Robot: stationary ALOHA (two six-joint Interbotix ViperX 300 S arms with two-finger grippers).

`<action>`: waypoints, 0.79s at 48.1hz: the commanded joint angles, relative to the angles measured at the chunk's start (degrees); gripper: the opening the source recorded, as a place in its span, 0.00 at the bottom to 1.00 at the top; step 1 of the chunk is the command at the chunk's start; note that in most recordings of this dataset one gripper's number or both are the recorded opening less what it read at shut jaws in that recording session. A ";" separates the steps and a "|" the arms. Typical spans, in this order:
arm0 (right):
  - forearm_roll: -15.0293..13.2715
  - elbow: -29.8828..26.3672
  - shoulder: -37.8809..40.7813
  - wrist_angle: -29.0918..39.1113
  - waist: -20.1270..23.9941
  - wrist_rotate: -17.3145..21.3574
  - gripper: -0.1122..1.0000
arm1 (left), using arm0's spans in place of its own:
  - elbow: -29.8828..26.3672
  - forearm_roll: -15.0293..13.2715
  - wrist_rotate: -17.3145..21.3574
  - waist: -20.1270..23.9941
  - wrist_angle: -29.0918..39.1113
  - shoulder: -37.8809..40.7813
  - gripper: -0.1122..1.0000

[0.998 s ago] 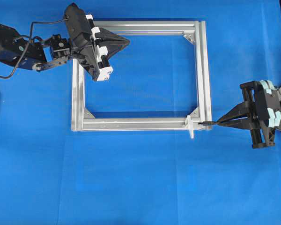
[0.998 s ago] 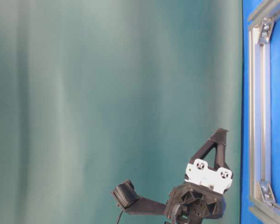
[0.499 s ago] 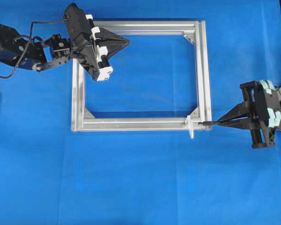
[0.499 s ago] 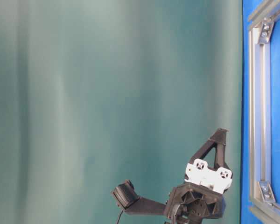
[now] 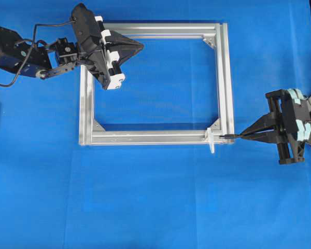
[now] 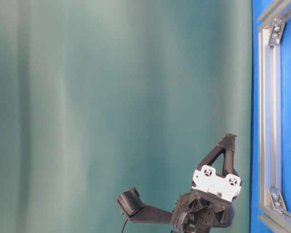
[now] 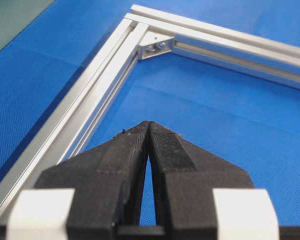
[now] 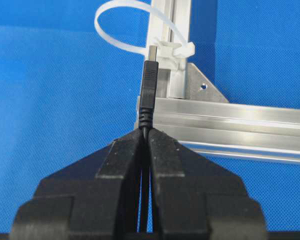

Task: Insert the wire through the string loop located on the right side.
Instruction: 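Push the USB plug leftward through the white zip-tie loop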

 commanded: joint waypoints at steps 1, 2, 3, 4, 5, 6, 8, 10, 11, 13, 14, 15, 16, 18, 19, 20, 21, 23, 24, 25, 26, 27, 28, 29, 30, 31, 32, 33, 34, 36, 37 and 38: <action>0.00 -0.70 0.00 -0.53 -0.09 -0.09 0.08 | -0.88 0.18 0.09 0.09 -0.62 -1.76 0.10; 0.00 -0.70 0.00 -0.53 -0.09 -0.09 0.08 | -0.88 0.18 0.09 0.09 -0.62 -1.76 0.10; -0.09 -0.79 0.00 -0.53 -0.09 -0.09 0.08 | -0.88 0.18 0.09 0.09 -0.62 -1.76 0.10; -0.09 -0.79 0.00 -0.53 -0.09 -0.09 0.08 | -0.97 0.18 0.09 0.09 -0.62 -1.76 0.10; -0.09 -0.79 0.00 -0.53 -0.09 -0.09 0.08 | -0.97 0.18 0.09 0.00 -0.62 -1.76 0.10; -0.09 -0.79 0.00 -0.53 -0.09 -0.09 0.08 | -0.97 0.18 0.09 0.09 -0.62 -1.76 0.10; 0.00 -0.88 0.00 -0.53 -0.09 -0.09 0.08 | -0.88 0.18 0.09 0.09 -0.62 -1.76 0.10; 0.00 -0.97 0.18 -0.53 -0.09 -0.09 0.08 | -0.97 0.09 0.09 0.00 -0.62 -1.76 0.10; 0.00 -1.05 0.26 -0.62 -0.09 -0.09 0.08 | -0.97 0.18 0.09 0.09 -0.62 -1.76 0.10; -0.09 -1.14 0.62 -0.79 -0.09 -0.09 0.08 | -0.88 0.18 0.09 0.09 -0.62 -1.76 0.10; 0.00 -1.23 0.79 -0.88 -0.09 -0.09 0.08 | -0.88 0.18 0.09 0.00 -0.62 -1.76 0.10; 0.00 -1.32 1.05 -1.05 -0.09 -0.09 0.08 | -0.97 0.18 0.09 0.00 -0.53 -1.76 0.10; -0.09 -1.41 1.32 -1.23 -0.09 -0.09 0.08 | -0.97 0.18 0.09 0.09 -0.53 -1.76 0.10; 0.00 -1.67 2.02 -1.93 -0.09 -0.09 0.08 | -0.88 0.18 0.09 0.09 -0.62 -1.76 0.10; -0.09 -1.85 2.37 -2.29 -0.09 -0.09 0.08 | -0.88 0.09 0.09 0.09 -0.62 -1.76 0.10; 0.00 -1.93 2.72 -2.55 -0.09 -0.09 0.08 | -0.88 0.18 0.09 0.09 -0.53 -1.76 0.10; 0.00 -2.11 3.16 -2.90 -0.09 -0.09 0.08 | -0.97 0.18 0.09 0.09 -0.62 -1.76 0.10; -0.09 -2.37 4.04 -3.60 -0.09 -0.09 0.08 | -0.97 0.18 0.09 0.09 -0.62 -1.76 0.10; -0.09 -2.55 4.48 -3.96 -0.09 -0.09 0.08 | -0.97 0.18 0.09 0.09 -0.53 -1.76 0.10; -0.09 -2.64 4.92 -4.22 -0.09 -0.09 0.08 | -0.97 0.18 0.09 0.09 -0.62 -1.76 0.10; 0.00 -2.90 5.45 -4.66 -0.09 -0.09 0.08 | -0.88 0.18 0.09 0.09 -0.62 -1.85 0.10; 0.00 -2.99 5.98 -5.01 -0.09 -0.09 0.08 | -0.88 0.09 0.09 0.09 -0.62 -1.76 0.10; -0.09 -3.16 6.42 -5.36 -0.09 -0.09 0.08 | -0.97 0.18 0.09 0.09 -0.62 -1.76 0.10; -0.09 -3.43 6.94 -5.71 -0.09 -0.09 0.08 | -0.88 0.09 0.09 0.00 -0.62 -1.76 0.10; -0.09 -3.69 7.47 -5.98 -0.09 -0.09 0.08 | -0.88 0.18 0.09 0.09 -0.62 -1.76 0.10; -0.09 -3.87 8.00 -6.33 -0.09 -0.09 0.08 | -0.88 0.09 0.09 0.09 -0.62 -1.76 0.10; 0.00 -4.13 8.53 -6.68 0.00 -0.09 0.08 | -0.97 0.18 0.09 0.09 -0.53 -1.76 0.10; -0.09 -4.39 8.96 -6.94 0.00 -0.09 0.08 | -0.97 0.09 0.09 0.09 -0.62 -1.76 0.10; -0.09 -4.66 9.49 -7.21 0.09 -0.09 0.08 | -0.97 0.09 0.09 0.09 -0.62 -1.76 0.10; -0.09 -5.27 10.55 -7.65 0.18 -0.09 0.08 | -0.88 0.18 0.09 0.09 -0.62 -1.76 0.10; -0.09 -5.54 11.07 -8.00 0.18 -0.09 0.08 | -0.97 0.09 0.09 0.09 -0.62 -1.76 0.10; -0.09 -5.80 11.60 -8.26 0.26 -0.09 0.08 | -0.97 0.18 0.09 0.09 -0.62 -1.76 0.10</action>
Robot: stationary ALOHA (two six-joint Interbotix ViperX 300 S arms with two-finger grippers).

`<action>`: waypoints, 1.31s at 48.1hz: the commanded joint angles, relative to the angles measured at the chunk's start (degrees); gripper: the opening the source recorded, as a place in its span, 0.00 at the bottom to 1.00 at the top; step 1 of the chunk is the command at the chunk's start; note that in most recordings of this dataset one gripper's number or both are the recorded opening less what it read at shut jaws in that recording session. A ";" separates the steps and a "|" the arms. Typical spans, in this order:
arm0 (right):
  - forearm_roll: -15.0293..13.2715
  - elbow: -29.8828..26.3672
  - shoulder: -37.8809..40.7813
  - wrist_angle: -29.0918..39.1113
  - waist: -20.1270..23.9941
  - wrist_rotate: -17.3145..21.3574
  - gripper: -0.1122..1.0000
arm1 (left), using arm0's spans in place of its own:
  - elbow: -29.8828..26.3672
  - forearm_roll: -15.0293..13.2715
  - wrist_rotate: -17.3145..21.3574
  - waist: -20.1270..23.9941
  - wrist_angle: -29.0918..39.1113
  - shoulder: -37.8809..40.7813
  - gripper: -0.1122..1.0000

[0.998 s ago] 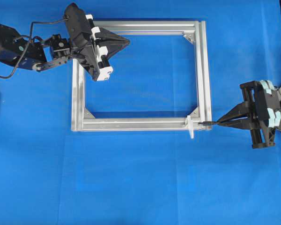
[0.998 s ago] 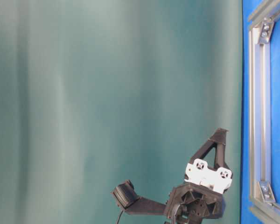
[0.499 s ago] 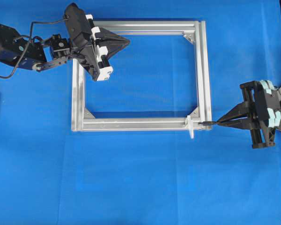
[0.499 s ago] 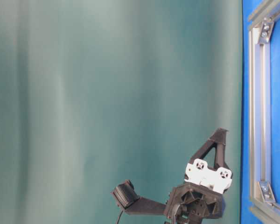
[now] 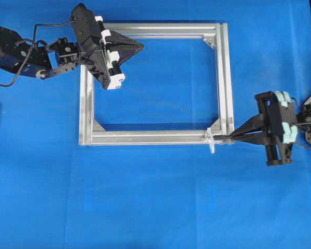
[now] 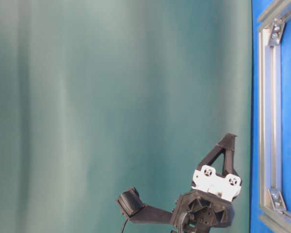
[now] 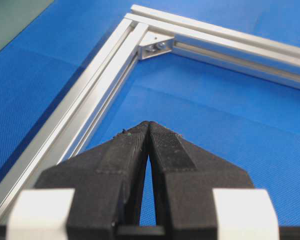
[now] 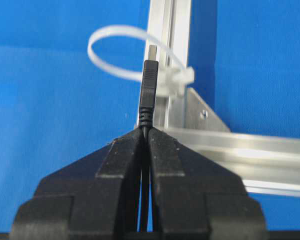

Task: Insert the wire through the string loop located on the right side.
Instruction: 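Push the USB plug leftward through the white zip-tie loop, then move the left gripper right toward the plug emerging from the loop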

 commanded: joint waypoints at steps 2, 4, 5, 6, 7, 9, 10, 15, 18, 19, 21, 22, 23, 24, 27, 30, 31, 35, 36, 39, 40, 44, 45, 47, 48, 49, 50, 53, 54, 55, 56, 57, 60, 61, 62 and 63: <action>-0.09 -2.46 2.29 -2.20 0.18 -0.09 0.08 | -0.97 0.18 0.09 0.09 -0.62 -1.76 0.10; -0.09 -3.25 3.34 -2.90 0.26 -0.09 0.08 | -0.88 0.09 0.09 0.18 -0.62 -1.85 0.10; -0.09 -3.52 3.69 -3.16 0.26 -0.09 0.08 | -0.97 0.18 0.09 0.18 -0.62 -1.76 0.10; -0.09 -3.78 4.13 -3.34 0.26 -0.09 0.08 | -0.97 0.09 0.09 0.18 -0.62 -1.76 0.10; -0.09 -4.04 4.39 -3.52 0.26 -0.09 0.08 | -0.97 0.18 0.09 0.18 -0.62 -1.76 0.10; -0.18 -4.57 5.10 -3.78 0.26 -0.09 0.08 | -0.97 0.18 0.00 0.18 -0.62 -1.76 0.10; -0.09 -4.83 5.45 -3.87 0.26 -0.09 0.08 | -0.97 0.09 0.00 0.18 -0.62 -1.76 0.10; -0.09 -5.98 6.86 -4.13 0.26 -0.18 0.08 | -0.97 0.09 0.00 0.18 -0.62 -1.76 0.10; -0.18 -6.59 7.47 -4.22 0.26 -0.18 0.08 | -0.97 0.18 0.00 0.18 -0.62 -1.76 0.10; -0.09 -6.77 7.65 -4.22 0.26 -0.18 0.08 | -0.97 0.18 -0.09 0.18 -0.62 -1.76 0.10; -0.09 -7.03 7.91 -4.22 0.26 -0.18 0.08 | -0.97 0.09 -0.09 0.09 -0.62 -1.76 0.10; -0.18 -7.12 8.09 -4.22 0.26 -0.18 0.08 | -0.97 0.18 -0.09 0.18 -0.62 -1.76 0.10; -0.09 -7.21 8.17 -4.22 0.26 -0.18 0.08 | -0.97 0.18 -0.18 0.18 -0.62 -1.76 0.10; -0.09 -7.29 8.17 -4.22 0.26 -0.18 0.08 | -0.97 0.09 -0.26 0.09 -0.62 -1.76 0.10; -0.18 -7.21 8.17 -4.22 0.26 -0.18 0.08 | -0.97 0.09 -0.44 0.09 -0.62 -1.76 0.10; -0.09 -7.21 8.17 -4.22 0.26 -0.18 0.08 | -0.97 0.18 -0.62 0.18 -0.62 -1.76 0.10; -0.09 -7.29 8.17 -4.22 0.26 -0.18 0.08 | -0.88 0.18 -0.62 0.18 -0.53 -1.76 0.10; -0.09 -7.29 8.17 -4.22 0.26 -0.18 0.08 | -0.79 0.09 -0.70 -0.09 -0.62 -1.76 0.10; -0.09 -7.29 8.17 -4.22 0.26 -0.18 0.08 | -0.70 0.18 -0.70 -0.18 -0.62 -1.85 0.10; -0.18 -7.29 8.17 -4.22 0.26 -0.18 0.08 | -0.70 0.18 -0.79 -0.88 -0.62 -1.85 0.10; -0.09 -7.29 8.26 -4.22 0.26 -0.18 0.08 | -0.62 0.09 -0.79 -1.14 -0.62 -1.85 0.10; -0.18 -7.29 8.17 -4.22 0.26 -0.18 0.08 | -0.53 0.18 -0.88 -2.81 -0.26 -1.85 0.10; -0.09 -7.29 8.17 -4.22 0.26 -0.18 0.08 | -0.53 0.18 -0.88 -3.34 -0.18 -1.85 0.10; -0.18 -7.29 8.17 -4.22 0.26 -0.18 0.08 | -0.44 0.09 -0.97 -4.48 0.09 -1.85 0.10; -0.18 -7.29 8.17 -4.22 0.26 -0.18 0.08 | -0.44 0.18 -1.05 -5.19 0.18 -1.85 0.10; -0.09 -7.29 8.17 -4.22 0.26 -0.18 0.08 | -0.35 0.18 -1.14 -5.80 0.35 -1.85 0.10; -0.09 -7.29 8.17 -4.22 0.26 -0.18 0.08 | -0.35 0.09 -1.23 -6.59 0.53 -1.85 0.10; -0.09 -7.29 8.17 -4.22 0.26 -0.18 0.08 | -0.26 0.18 -1.58 -9.14 1.14 -2.02 0.10; -0.09 -7.29 8.17 -4.22 0.26 -0.18 0.08 | -0.26 0.18 -1.67 -9.84 1.41 -2.11 0.10; -0.09 -7.29 8.17 -4.22 0.26 -0.18 0.08 | -0.26 0.09 -1.76 -10.63 1.49 -2.11 0.10; -0.18 -7.29 8.17 -4.22 0.26 -0.18 0.08 | -0.26 0.09 -1.85 -11.25 1.58 -2.20 0.10; -0.09 -7.29 8.17 -4.22 0.26 -0.18 0.08 | -0.26 0.09 -1.93 -12.04 1.67 -2.29 0.10; -0.18 -7.29 8.17 -4.22 0.26 -0.18 0.08 | -0.26 0.09 -2.29 -14.06 1.67 -2.37 0.10; -0.09 -7.38 8.26 -4.22 0.26 -0.18 0.08 | -0.35 0.18 -2.46 -14.77 1.67 -2.37 0.10; -0.18 -7.38 8.17 -4.22 0.26 -0.18 0.08 | -0.44 0.18 -2.55 -15.38 1.58 -2.37 0.10; -0.09 -7.38 8.17 -4.22 0.26 -0.18 0.08 | -0.53 0.09 -2.72 -16.00 1.49 -2.37 0.10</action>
